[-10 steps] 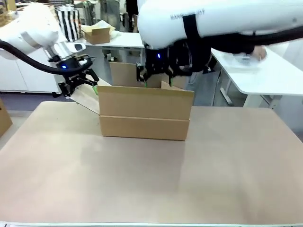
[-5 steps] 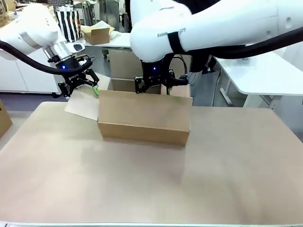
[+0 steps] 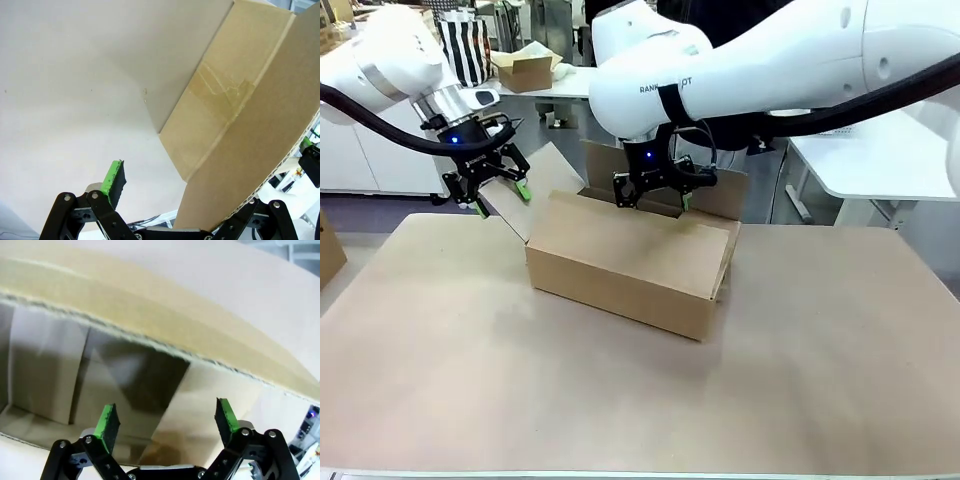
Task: Pack the gift set into the box.
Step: Place both hands on the side flaps of the Package Box and spread them outward.
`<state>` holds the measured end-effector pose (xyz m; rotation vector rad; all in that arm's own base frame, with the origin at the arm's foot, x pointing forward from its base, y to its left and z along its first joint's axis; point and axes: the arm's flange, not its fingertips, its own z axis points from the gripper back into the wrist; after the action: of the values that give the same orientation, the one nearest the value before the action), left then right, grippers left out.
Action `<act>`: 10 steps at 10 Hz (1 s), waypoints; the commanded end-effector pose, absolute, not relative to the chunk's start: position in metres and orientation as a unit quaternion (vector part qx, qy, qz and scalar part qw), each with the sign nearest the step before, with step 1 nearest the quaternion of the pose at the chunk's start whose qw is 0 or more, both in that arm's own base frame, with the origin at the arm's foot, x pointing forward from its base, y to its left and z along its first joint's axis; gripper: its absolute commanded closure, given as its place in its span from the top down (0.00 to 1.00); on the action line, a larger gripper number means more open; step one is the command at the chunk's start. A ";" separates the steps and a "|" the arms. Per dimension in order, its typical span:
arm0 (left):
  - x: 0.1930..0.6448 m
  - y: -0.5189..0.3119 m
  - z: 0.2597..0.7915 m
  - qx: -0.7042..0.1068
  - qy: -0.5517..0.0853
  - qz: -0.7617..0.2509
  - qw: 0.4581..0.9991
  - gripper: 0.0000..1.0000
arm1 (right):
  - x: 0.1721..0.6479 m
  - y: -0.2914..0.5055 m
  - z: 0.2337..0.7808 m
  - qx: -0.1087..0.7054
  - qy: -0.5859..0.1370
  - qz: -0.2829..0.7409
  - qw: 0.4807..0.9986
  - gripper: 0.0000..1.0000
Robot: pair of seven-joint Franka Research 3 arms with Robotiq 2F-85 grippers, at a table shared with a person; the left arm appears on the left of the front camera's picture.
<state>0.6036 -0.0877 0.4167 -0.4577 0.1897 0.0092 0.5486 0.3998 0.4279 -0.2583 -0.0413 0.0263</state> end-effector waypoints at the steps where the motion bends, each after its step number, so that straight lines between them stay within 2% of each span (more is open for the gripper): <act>1: 0.603 -0.087 0.418 -0.218 0.092 0.012 0.972 1.00 | 0.543 0.396 0.438 -0.137 -0.028 -0.019 0.990 1.00; 4: 0.603 -0.087 0.418 -0.218 0.092 0.012 0.972 1.00 | 0.534 0.387 0.450 -0.101 -0.010 -0.035 0.994 1.00; 6: 0.603 -0.087 0.418 -0.218 0.092 0.012 0.972 1.00 | 0.524 0.370 0.464 -0.085 0.013 -0.097 0.992 1.00; 9: 0.603 -0.087 0.418 -0.218 0.092 0.012 0.972 1.00 | 0.509 0.379 0.459 -0.141 0.089 -0.198 0.966 1.00; 10: 0.603 -0.087 0.418 -0.218 0.092 0.012 0.972 1.00 | 0.507 0.384 0.455 -0.160 0.090 -0.244 0.952 1.00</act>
<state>0.6036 -0.0878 0.4168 -0.4577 0.1896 0.0091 0.5107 0.3721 0.4571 -0.3077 0.1437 -0.3915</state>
